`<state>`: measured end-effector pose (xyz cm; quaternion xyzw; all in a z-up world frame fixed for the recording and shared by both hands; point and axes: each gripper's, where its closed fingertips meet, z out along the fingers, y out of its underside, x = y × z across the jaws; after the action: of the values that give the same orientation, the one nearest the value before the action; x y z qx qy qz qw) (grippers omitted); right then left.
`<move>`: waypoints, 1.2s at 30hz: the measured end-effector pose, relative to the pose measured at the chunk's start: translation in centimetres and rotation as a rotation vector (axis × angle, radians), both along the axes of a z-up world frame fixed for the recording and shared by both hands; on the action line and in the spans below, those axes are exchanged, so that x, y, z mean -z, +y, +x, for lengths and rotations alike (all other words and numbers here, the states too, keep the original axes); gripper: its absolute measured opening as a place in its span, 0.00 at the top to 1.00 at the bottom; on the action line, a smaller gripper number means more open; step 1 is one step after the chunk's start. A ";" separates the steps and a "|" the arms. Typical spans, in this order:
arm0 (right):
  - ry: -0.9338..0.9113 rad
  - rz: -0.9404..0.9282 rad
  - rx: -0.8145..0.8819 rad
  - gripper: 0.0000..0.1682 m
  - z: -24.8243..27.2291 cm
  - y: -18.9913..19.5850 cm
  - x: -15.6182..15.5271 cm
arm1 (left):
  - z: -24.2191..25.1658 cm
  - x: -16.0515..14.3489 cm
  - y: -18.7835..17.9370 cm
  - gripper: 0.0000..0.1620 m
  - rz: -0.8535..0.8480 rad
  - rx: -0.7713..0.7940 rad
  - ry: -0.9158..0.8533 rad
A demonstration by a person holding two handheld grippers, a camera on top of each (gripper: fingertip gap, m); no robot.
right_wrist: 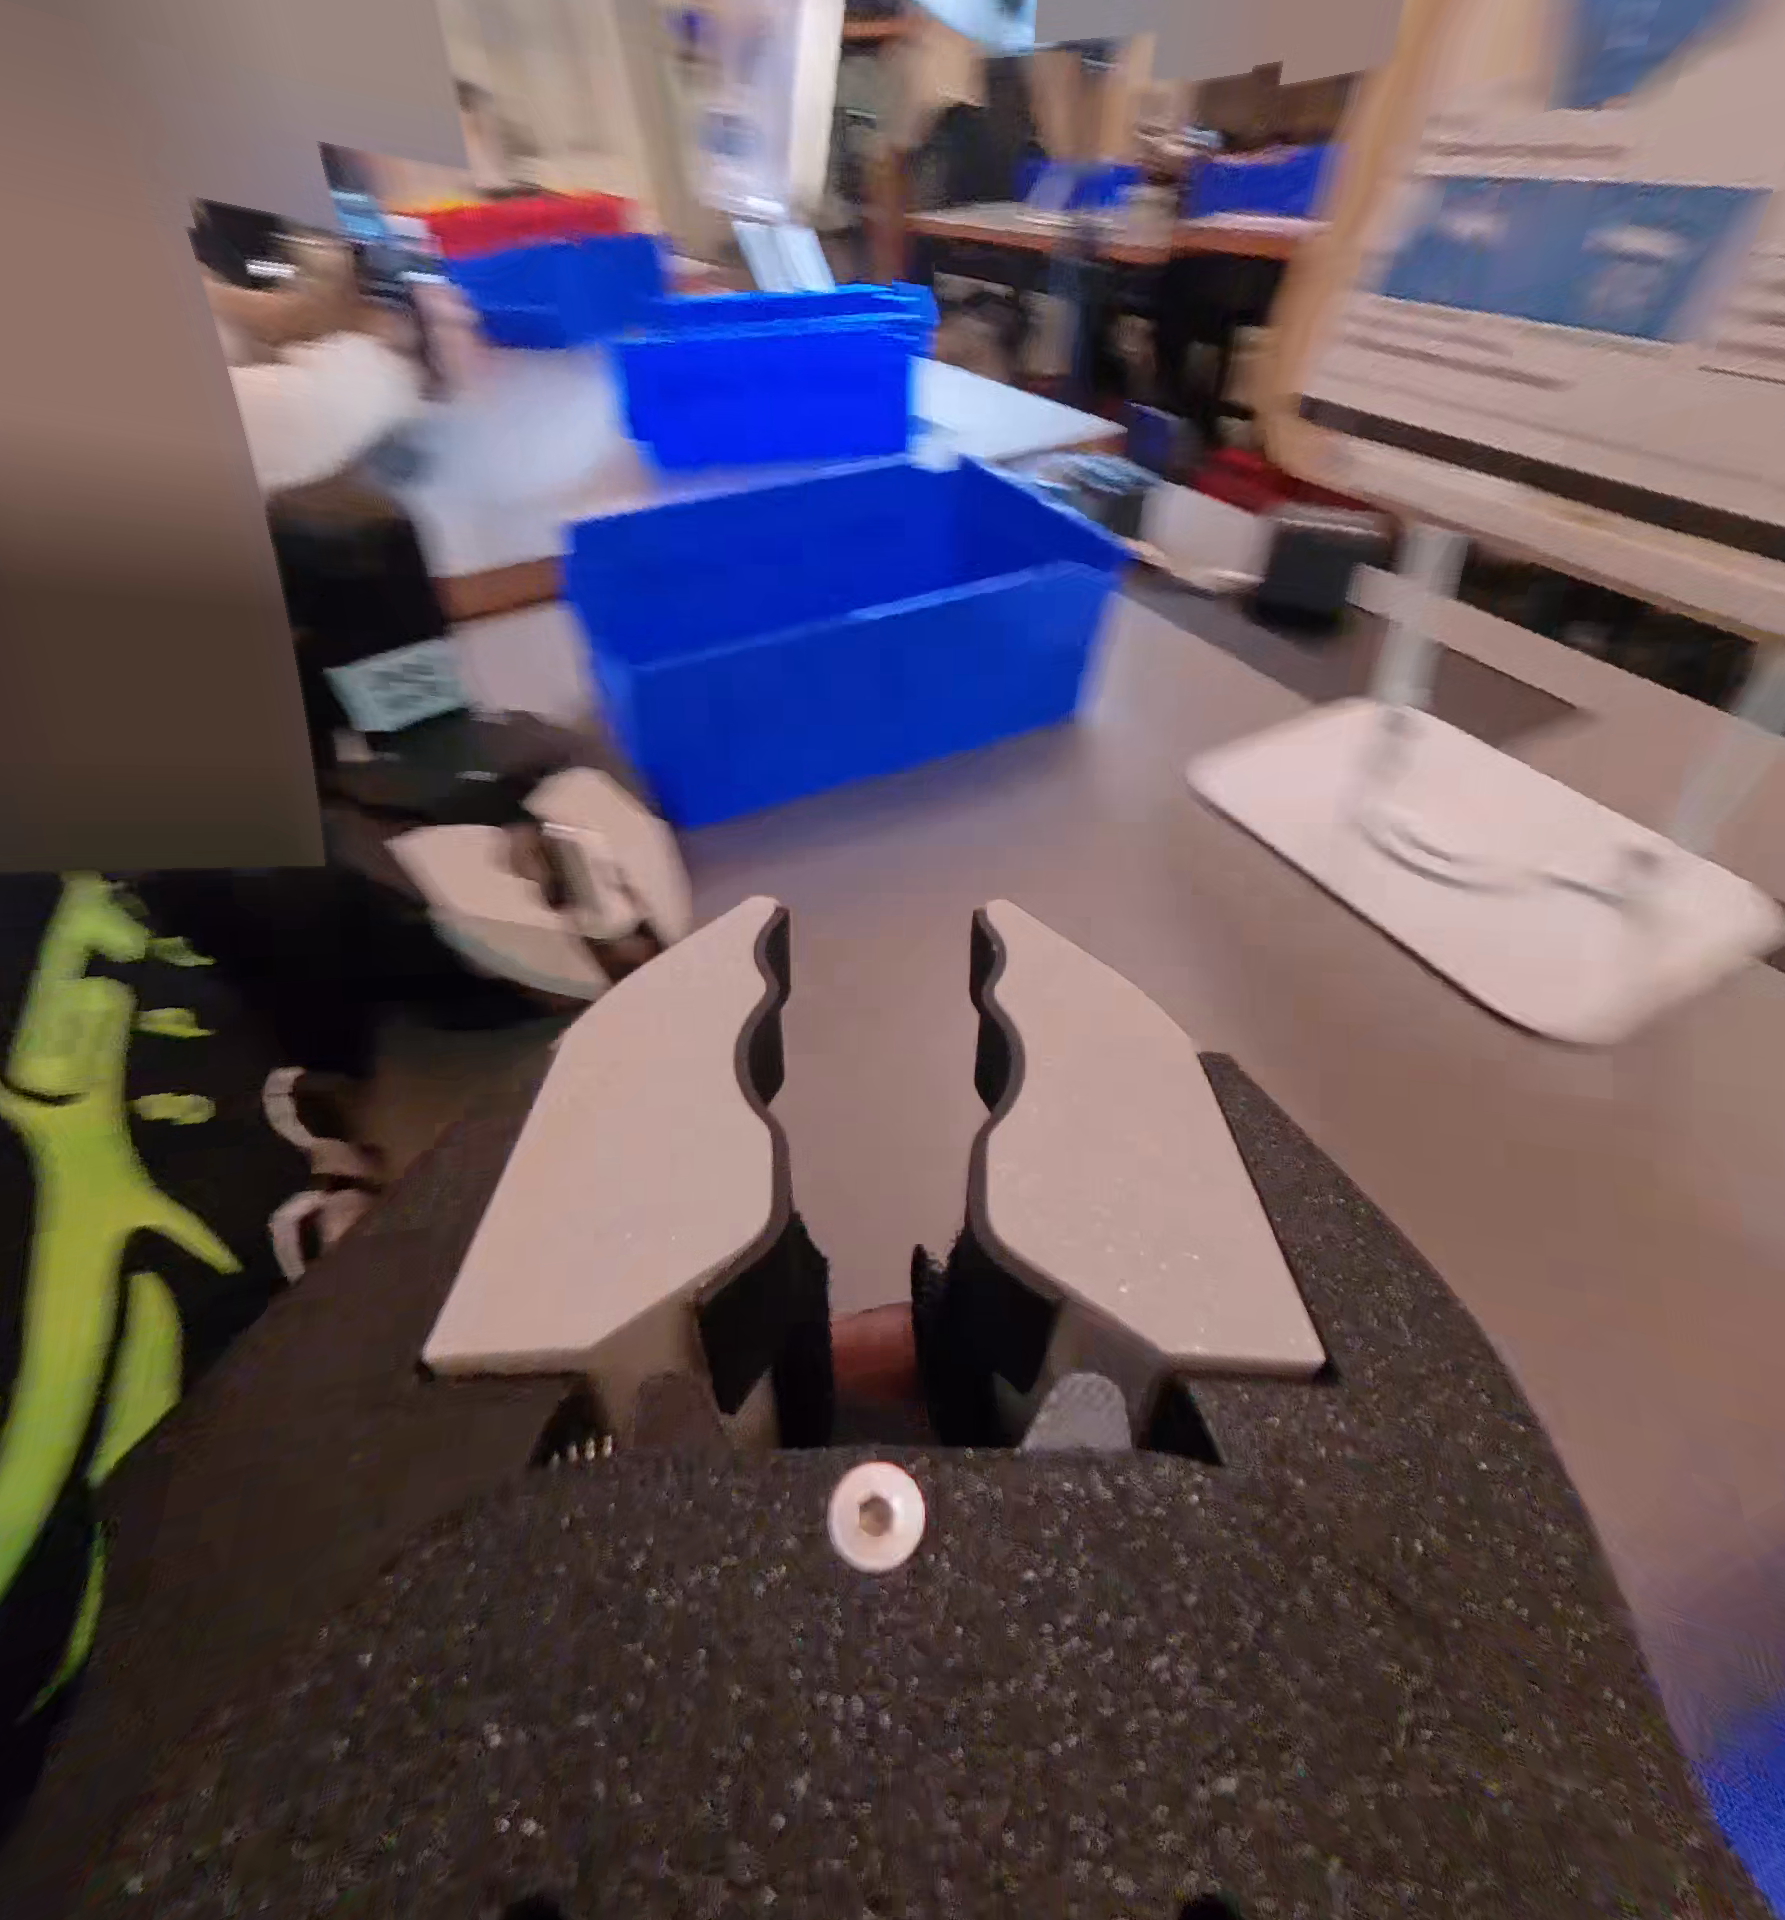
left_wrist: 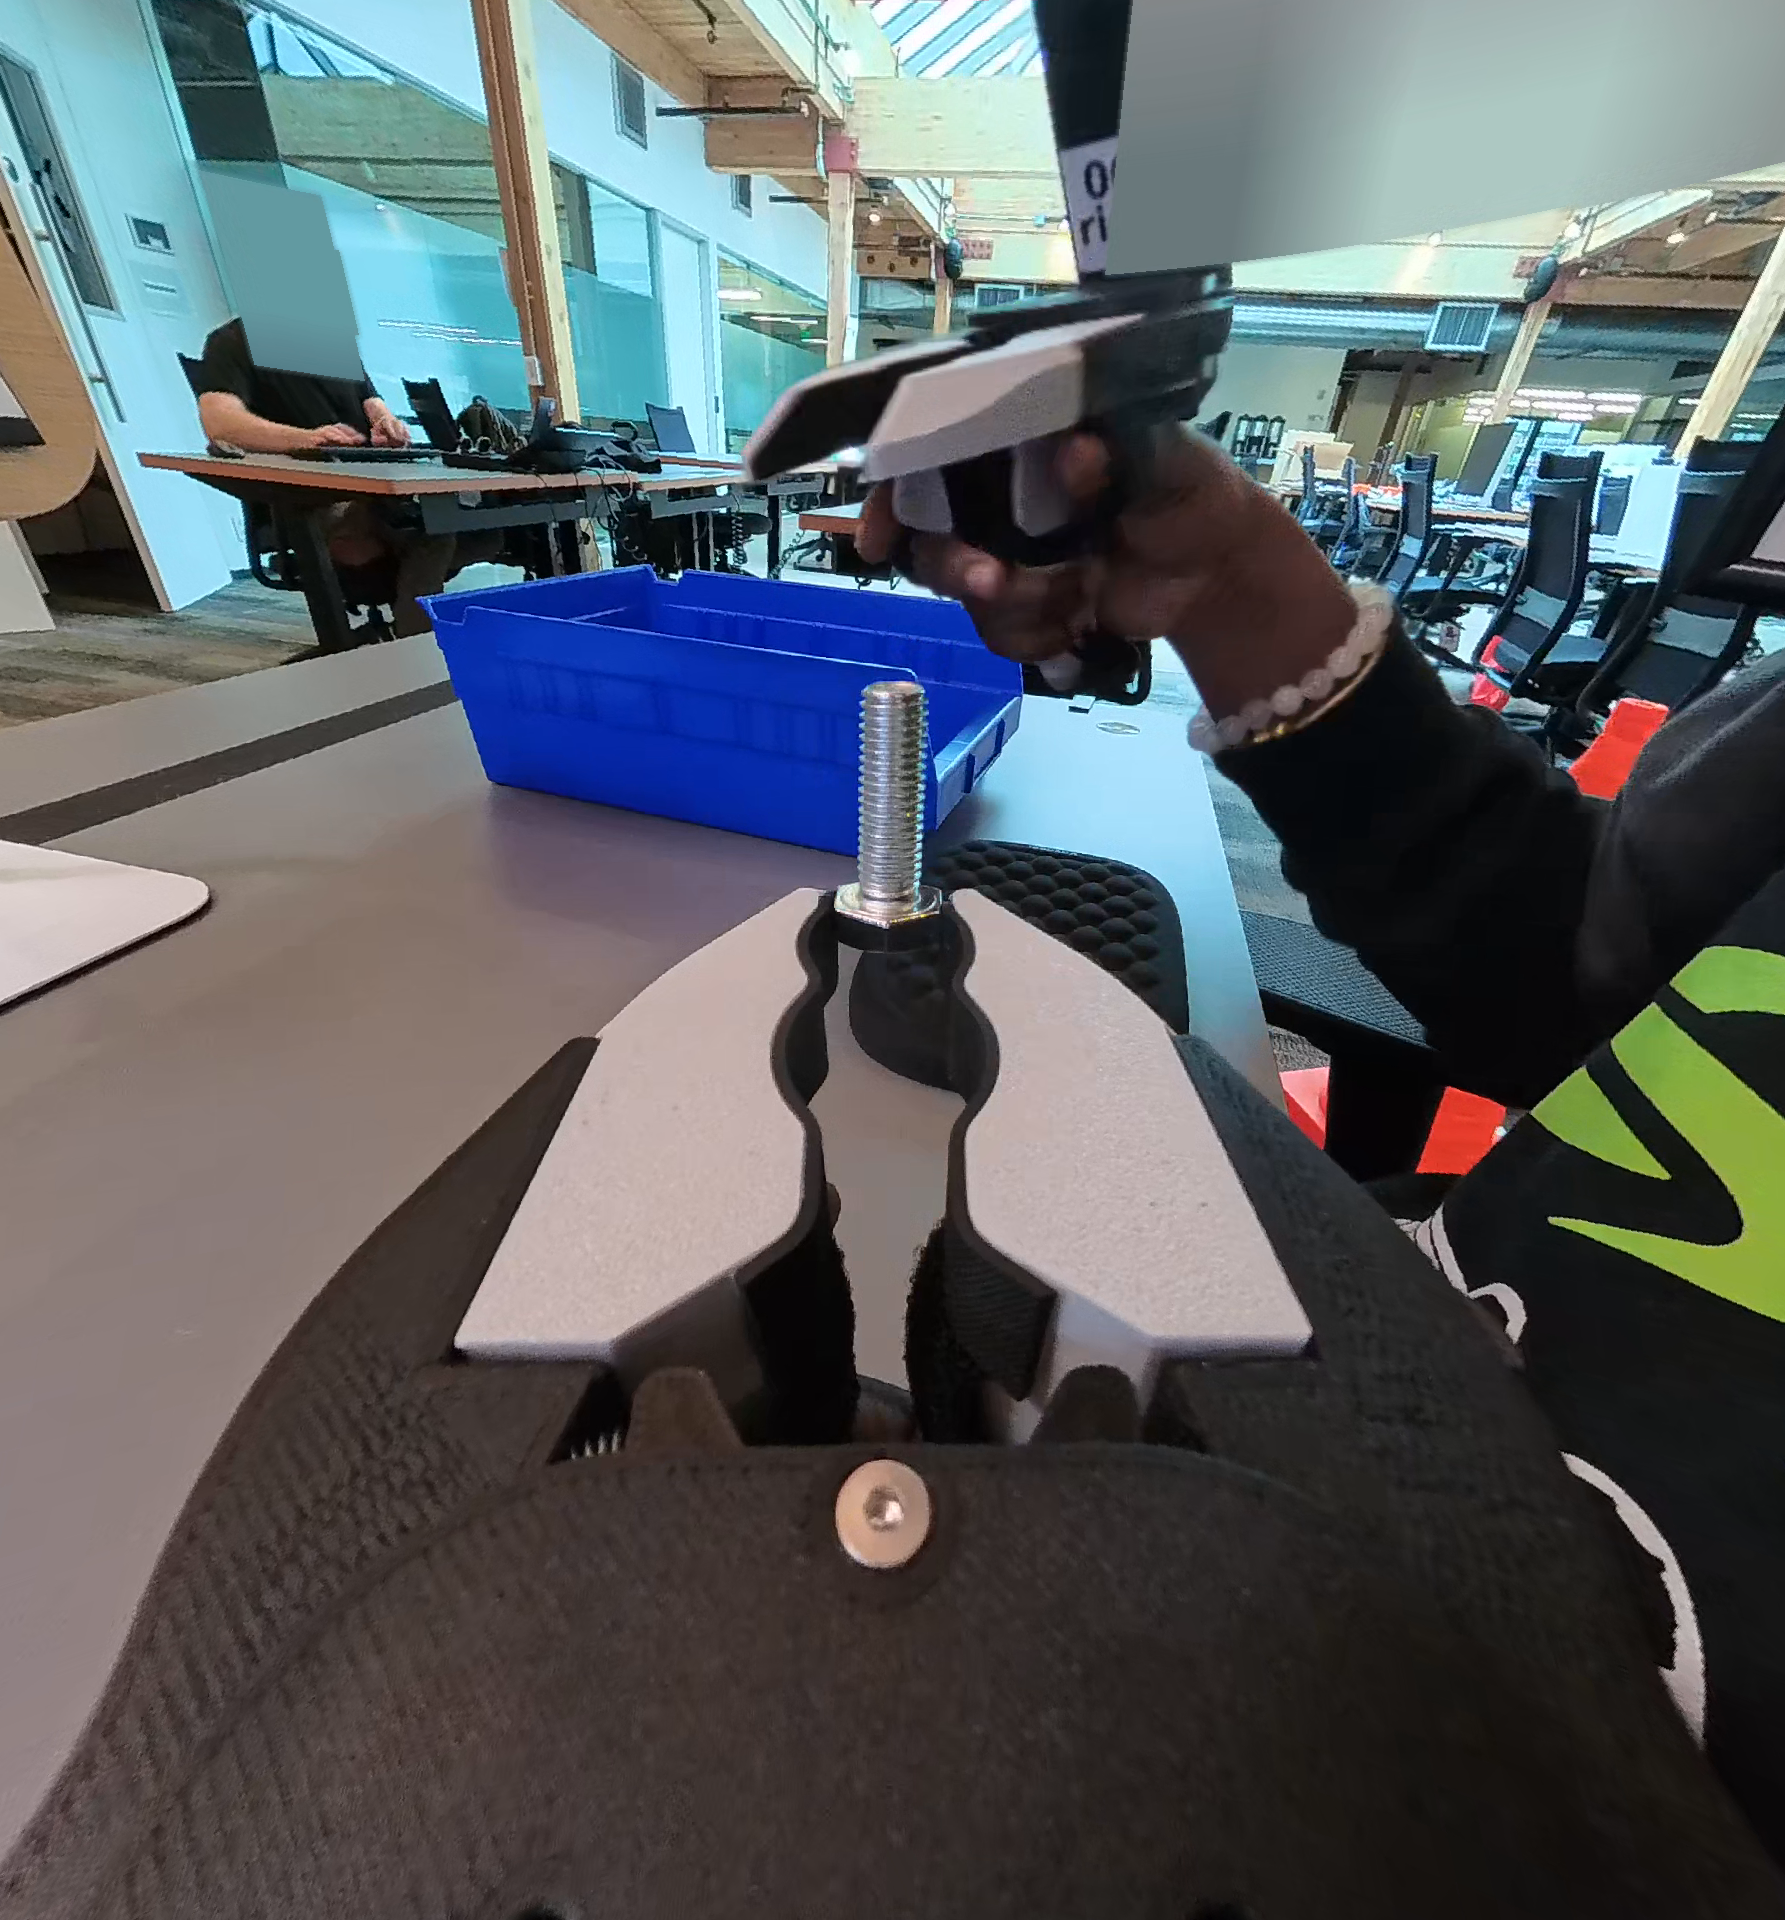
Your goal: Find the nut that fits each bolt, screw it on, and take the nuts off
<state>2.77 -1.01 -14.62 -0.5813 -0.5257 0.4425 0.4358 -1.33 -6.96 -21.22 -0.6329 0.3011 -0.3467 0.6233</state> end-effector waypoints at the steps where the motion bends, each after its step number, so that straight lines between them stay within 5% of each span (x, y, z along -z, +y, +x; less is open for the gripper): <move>1: 0.006 -0.005 -0.077 0.80 -1.3 -1.7 0.1 | 0.0 0.0 0.0 0.89 0.000 0.000 0.002; 8: -0.053 -0.021 -0.308 0.86 -5.5 -7.0 2.2 | 0.1 0.1 0.0 0.89 0.001 0.002 0.012; 17: -0.088 -0.009 -0.311 0.94 -6.2 -6.8 3.0 | 0.1 0.0 0.0 0.88 0.000 0.003 0.001; 20: -0.099 0.024 -0.250 0.94 -5.4 -5.6 2.9 | -0.2 -0.2 0.2 0.80 -0.015 -0.010 -0.032; 30: -0.142 0.117 0.455 0.94 7.0 12.0 -0.1 | -0.8 -0.5 0.8 0.67 -0.026 -0.050 -0.070; 36: -0.231 0.053 0.728 0.94 14.9 21.6 2.9 | -0.9 -0.5 0.8 0.67 -0.024 -0.057 -0.071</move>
<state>17.63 20.60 -17.53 -0.7645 -0.3416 0.1764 0.5174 -2.20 -6.11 -20.69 -0.6360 0.2566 -0.3548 0.6354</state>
